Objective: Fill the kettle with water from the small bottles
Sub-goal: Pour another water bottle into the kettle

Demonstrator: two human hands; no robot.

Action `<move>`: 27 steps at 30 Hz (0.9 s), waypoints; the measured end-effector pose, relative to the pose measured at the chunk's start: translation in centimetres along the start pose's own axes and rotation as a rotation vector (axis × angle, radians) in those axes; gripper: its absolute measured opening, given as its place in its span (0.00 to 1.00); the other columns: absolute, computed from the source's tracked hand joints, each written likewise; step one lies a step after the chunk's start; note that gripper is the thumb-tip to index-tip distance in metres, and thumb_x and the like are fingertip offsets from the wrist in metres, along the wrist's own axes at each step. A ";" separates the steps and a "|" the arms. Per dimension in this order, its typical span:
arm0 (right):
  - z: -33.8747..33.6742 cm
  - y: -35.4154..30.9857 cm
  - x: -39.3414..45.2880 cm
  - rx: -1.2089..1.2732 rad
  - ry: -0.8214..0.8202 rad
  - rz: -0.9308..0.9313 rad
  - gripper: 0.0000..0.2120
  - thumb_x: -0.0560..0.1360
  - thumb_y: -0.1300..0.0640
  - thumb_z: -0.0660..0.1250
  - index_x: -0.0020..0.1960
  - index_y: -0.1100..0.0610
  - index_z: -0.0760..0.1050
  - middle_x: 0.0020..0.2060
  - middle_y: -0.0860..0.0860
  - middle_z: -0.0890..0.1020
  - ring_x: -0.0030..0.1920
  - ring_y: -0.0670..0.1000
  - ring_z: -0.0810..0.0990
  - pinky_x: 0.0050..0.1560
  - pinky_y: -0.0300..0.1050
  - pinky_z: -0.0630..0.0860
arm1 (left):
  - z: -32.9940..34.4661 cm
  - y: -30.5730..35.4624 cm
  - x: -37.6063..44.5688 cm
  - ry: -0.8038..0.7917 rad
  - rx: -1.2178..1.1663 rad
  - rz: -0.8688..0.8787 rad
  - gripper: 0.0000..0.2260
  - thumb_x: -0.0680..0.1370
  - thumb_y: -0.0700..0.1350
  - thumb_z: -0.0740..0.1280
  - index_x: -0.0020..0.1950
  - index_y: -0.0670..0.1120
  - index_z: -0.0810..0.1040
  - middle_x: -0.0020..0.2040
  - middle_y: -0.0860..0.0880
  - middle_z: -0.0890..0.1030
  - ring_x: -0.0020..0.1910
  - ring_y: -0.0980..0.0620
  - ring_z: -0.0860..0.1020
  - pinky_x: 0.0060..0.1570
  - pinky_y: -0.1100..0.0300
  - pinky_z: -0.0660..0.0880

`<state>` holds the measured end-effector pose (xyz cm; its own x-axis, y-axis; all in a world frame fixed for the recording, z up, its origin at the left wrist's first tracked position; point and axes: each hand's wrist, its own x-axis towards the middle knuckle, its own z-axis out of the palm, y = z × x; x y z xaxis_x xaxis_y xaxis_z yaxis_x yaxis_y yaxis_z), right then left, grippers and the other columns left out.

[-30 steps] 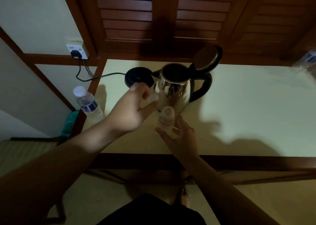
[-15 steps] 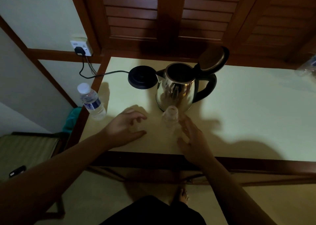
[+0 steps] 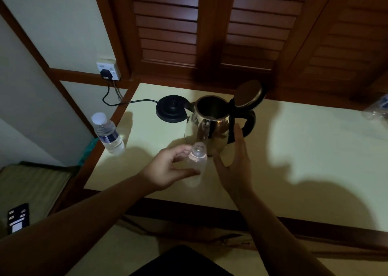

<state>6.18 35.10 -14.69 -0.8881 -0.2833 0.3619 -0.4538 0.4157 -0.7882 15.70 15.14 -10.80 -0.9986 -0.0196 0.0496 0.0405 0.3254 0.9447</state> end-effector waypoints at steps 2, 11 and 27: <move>0.2 0.1 0.2 0.006 0.025 0.008 0.44 0.79 0.51 0.74 0.86 0.52 0.53 0.85 0.53 0.61 0.85 0.54 0.59 0.81 0.58 0.65 | 0.2 0.8 -0.2 0.073 -0.063 -0.004 0.22 0.73 0.40 0.77 0.66 0.43 0.77 0.57 0.45 0.85 0.60 0.45 0.82 0.68 0.40 0.73; 1.2 -0.3 0.7 0.050 0.034 -0.034 0.49 0.77 0.56 0.78 0.87 0.49 0.50 0.86 0.49 0.54 0.86 0.47 0.52 0.82 0.35 0.52 | -3.4 6.0 1.6 0.239 0.006 0.082 0.20 0.75 0.41 0.75 0.65 0.46 0.77 0.56 0.50 0.85 0.52 0.50 0.85 0.53 0.54 0.83; 3.7 -0.4 0.9 0.047 0.139 -0.083 0.48 0.81 0.55 0.74 0.87 0.46 0.45 0.87 0.52 0.52 0.86 0.53 0.54 0.83 0.53 0.63 | -7.1 8.0 6.9 0.169 0.497 0.182 0.23 0.72 0.50 0.79 0.65 0.49 0.79 0.54 0.55 0.83 0.48 0.63 0.81 0.48 0.69 0.77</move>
<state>5.87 31.51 -15.91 -0.8506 -0.1912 0.4898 -0.5252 0.3542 -0.7738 9.37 10.91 -0.57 -0.9559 -0.0597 0.2874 0.1496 0.7436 0.6517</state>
